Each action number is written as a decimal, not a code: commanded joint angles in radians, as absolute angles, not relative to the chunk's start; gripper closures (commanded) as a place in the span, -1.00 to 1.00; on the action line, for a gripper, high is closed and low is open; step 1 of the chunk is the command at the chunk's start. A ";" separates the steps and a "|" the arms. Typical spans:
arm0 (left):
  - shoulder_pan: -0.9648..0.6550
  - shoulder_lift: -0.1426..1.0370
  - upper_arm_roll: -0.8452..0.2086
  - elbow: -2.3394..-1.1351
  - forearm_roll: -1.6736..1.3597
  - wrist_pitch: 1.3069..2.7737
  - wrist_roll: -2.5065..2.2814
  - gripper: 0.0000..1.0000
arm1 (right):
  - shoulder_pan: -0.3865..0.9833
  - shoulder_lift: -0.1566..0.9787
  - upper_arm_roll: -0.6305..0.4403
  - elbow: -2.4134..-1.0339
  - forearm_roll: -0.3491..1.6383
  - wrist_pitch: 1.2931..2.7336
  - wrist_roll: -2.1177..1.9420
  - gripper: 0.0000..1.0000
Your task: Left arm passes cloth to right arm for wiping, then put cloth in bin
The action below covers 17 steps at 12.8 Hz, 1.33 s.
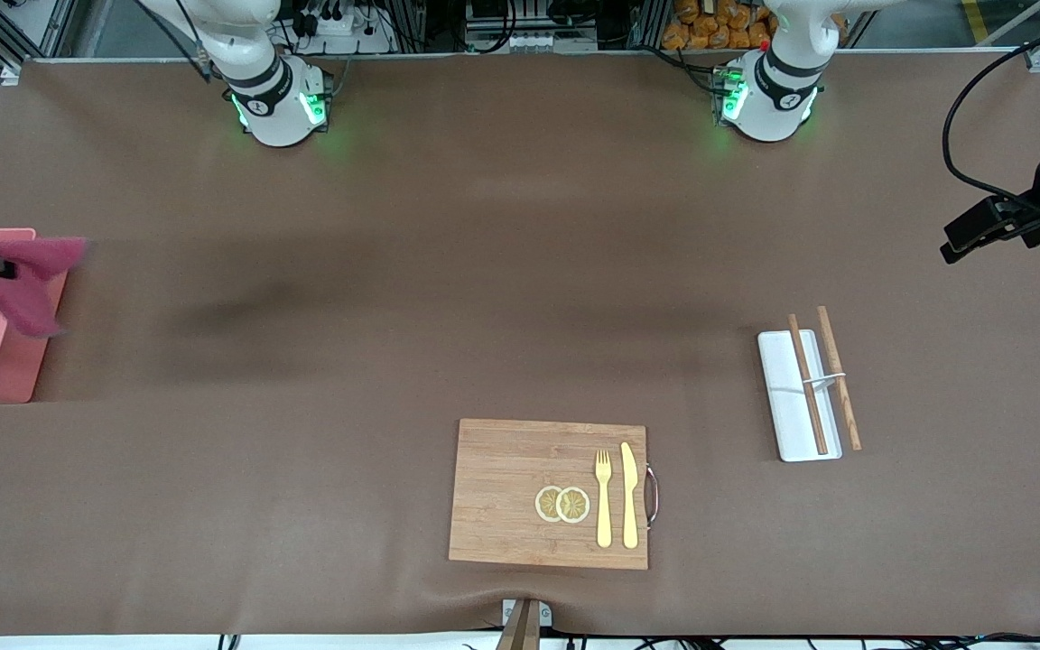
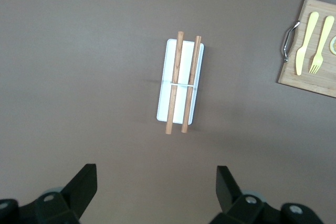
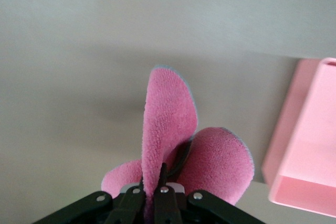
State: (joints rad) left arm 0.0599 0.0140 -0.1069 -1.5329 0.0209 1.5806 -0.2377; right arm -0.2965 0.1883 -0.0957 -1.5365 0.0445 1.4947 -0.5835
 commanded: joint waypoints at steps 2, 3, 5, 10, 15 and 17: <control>0.058 -0.006 -0.101 -1.543 0.008 1.574 -0.221 -1.00 | -0.484 0.340 -0.074 -1.439 -0.062 1.514 -0.741 1.00; 0.058 -0.008 -0.100 -1.545 0.008 1.574 -0.221 -1.00 | -0.521 0.372 -0.072 -1.422 -0.122 1.569 -0.774 1.00; 0.058 -0.008 -0.100 -1.545 0.008 1.574 -0.219 -1.00 | -0.561 0.428 -0.072 -1.414 -0.163 1.690 -0.805 1.00; 0.058 -0.005 -0.100 -1.548 0.006 1.572 -0.221 -1.00 | -0.655 0.518 -0.071 -1.399 -0.152 1.845 -0.951 -0.35; 0.057 -0.008 -0.103 -1.546 0.008 1.572 -0.221 -1.00 | -0.635 0.496 -0.028 -1.399 -0.098 1.852 -0.947 -1.00; 0.057 -0.006 -0.103 -1.546 0.008 1.572 -0.221 -1.00 | -0.574 0.456 -0.012 -1.401 -0.048 1.784 -0.878 -1.00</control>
State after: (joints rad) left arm 0.0589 0.0140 -0.1066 -1.5358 0.0208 1.5806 -0.2376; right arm -0.6220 0.4996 -0.0248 -1.4026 -0.0887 1.8455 -0.9270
